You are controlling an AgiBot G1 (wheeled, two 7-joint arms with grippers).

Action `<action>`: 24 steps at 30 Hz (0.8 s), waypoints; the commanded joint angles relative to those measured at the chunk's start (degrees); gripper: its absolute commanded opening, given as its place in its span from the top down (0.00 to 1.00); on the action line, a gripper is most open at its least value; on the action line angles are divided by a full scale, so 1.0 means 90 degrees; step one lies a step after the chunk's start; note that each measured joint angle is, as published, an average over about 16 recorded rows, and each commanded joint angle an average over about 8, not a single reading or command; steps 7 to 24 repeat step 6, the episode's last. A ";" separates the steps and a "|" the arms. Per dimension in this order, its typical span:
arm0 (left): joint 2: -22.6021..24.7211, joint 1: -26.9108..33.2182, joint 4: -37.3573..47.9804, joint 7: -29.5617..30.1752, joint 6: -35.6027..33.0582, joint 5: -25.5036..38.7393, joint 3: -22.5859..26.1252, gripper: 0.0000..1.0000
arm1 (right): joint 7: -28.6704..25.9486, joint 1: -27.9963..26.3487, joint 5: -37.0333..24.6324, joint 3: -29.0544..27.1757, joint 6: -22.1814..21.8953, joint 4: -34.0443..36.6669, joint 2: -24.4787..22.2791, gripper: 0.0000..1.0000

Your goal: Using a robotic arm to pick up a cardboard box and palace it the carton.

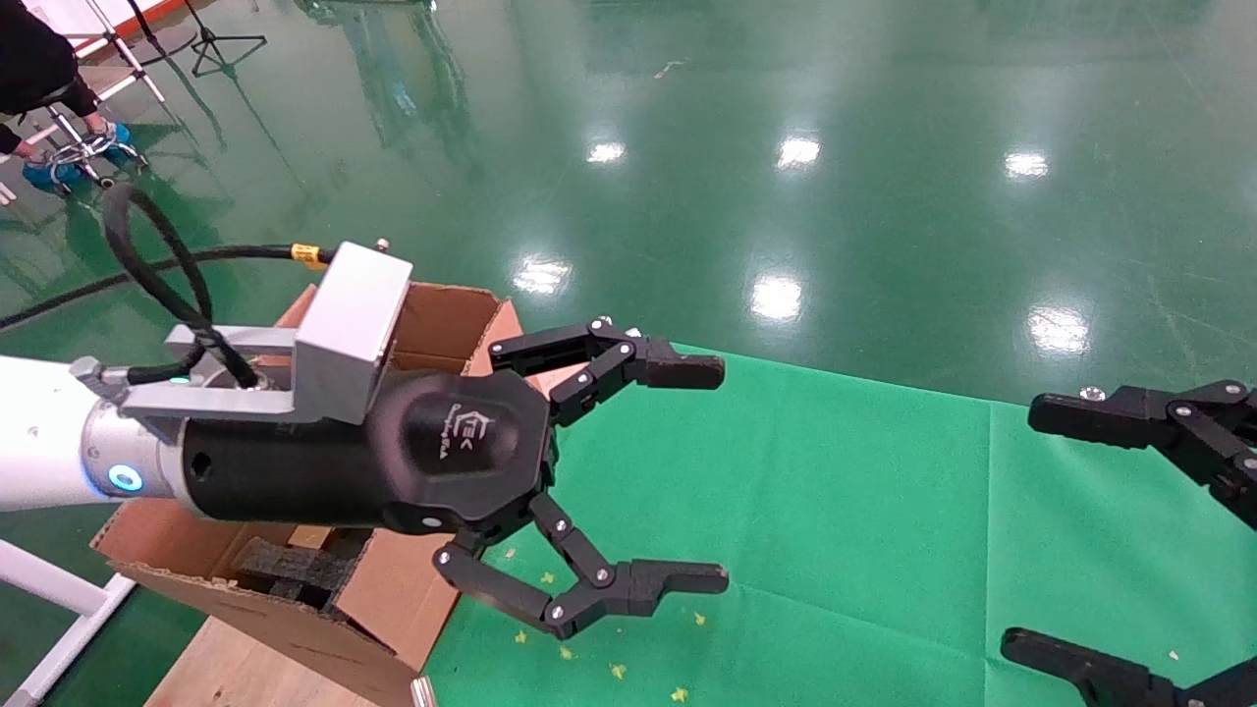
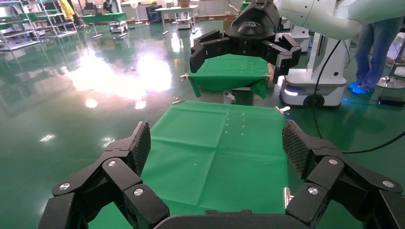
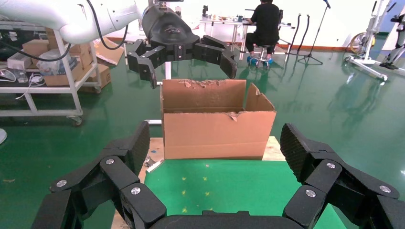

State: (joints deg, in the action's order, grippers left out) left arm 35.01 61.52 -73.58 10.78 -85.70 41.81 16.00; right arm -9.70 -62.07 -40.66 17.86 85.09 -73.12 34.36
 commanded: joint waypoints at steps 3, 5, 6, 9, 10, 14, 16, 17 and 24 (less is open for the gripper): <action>0.0000 0.0007 0.0008 0.0002 0.0002 0.0005 0.0004 0.00 | 0.0000 0.0000 0.0000 0.0000 0.0000 0.0000 0.0000 0.00; 0.0000 0.0009 0.0010 0.0002 0.0002 0.0006 0.0005 0.00 | 0.0000 0.0000 0.0000 0.0000 0.0000 0.0000 0.0000 0.00; 0.0000 0.0009 0.0010 0.0003 0.0002 0.0006 0.0005 0.00 | 0.0000 0.0000 0.0000 0.0000 0.0000 0.0000 0.0000 0.00; 0.0000 0.0009 0.0010 0.0003 0.0002 0.0006 0.0005 0.00 | 0.0000 0.0000 0.0000 0.0000 0.0000 0.0000 0.0000 0.00; 0.0000 0.0009 0.0010 0.0003 0.0002 0.0006 0.0005 0.00 | 0.0000 0.0000 0.0000 0.0000 0.0000 0.0000 0.0000 0.00; 0.0000 0.0009 0.0010 0.0003 0.0002 0.0006 0.0005 0.00 | 0.0000 0.0000 0.0000 0.0000 0.0000 0.0000 0.0000 0.00; 0.0000 0.0009 0.0010 0.0003 0.0002 0.0006 0.0005 0.00 | 0.0000 0.0000 0.0000 0.0000 0.0000 0.0000 0.0000 0.00; 0.0000 0.0009 0.0010 0.0003 0.0002 0.0006 0.0005 0.00 | 0.0000 0.0000 0.0000 0.0000 0.0000 0.0000 0.0000 0.00; 0.0000 0.0009 0.0010 0.0003 0.0002 0.0006 0.0005 0.00 | 0.0000 0.0000 0.0000 0.0000 0.0000 0.0000 0.0000 0.00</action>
